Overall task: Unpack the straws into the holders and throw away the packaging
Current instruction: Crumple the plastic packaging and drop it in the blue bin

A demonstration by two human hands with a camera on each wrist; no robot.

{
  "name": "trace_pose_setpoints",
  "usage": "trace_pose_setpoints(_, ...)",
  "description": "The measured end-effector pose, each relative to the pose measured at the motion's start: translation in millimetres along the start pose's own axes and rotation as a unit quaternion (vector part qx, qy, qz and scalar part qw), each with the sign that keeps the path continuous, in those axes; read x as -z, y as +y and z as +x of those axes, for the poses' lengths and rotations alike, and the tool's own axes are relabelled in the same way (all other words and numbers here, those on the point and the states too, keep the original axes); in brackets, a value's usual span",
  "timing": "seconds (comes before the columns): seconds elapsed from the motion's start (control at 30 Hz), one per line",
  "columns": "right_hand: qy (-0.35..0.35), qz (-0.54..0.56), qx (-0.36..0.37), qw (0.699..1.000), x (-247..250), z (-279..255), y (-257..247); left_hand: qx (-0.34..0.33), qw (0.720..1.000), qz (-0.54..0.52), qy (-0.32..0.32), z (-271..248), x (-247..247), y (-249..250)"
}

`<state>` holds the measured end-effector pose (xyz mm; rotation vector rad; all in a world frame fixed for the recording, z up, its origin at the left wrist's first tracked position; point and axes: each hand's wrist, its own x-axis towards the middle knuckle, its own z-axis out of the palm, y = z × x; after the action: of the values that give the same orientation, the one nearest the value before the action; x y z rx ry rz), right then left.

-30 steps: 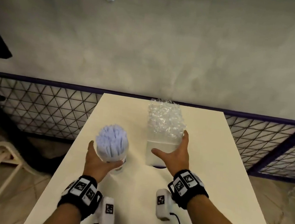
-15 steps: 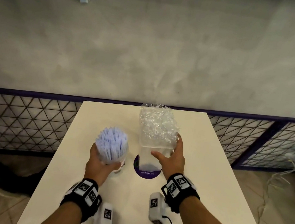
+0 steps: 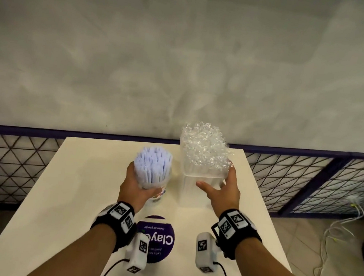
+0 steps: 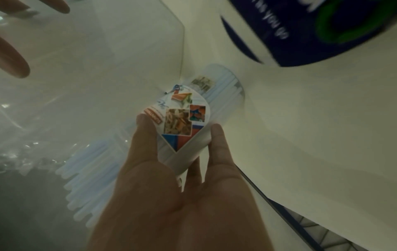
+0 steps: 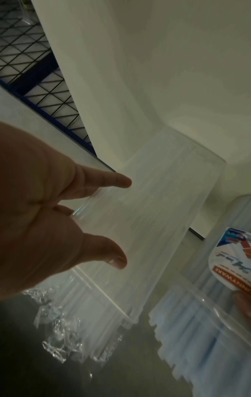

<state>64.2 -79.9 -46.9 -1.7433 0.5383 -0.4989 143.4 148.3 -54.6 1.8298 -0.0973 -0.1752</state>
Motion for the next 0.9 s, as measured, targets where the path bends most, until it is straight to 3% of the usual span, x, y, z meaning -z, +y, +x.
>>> trace_pose_setpoints(0.3, 0.009, -0.024, 0.018, 1.000, 13.5, 53.6, 5.9, -0.015, 1.000, 0.023, -0.005, 53.0, -34.0, 6.8)
trace_pose_setpoints(0.9, 0.008, -0.021, -0.005, 1.000, 7.2, 55.7, 2.1, -0.011, 0.999, 0.049, -0.008, 63.2, -34.7, 3.6)
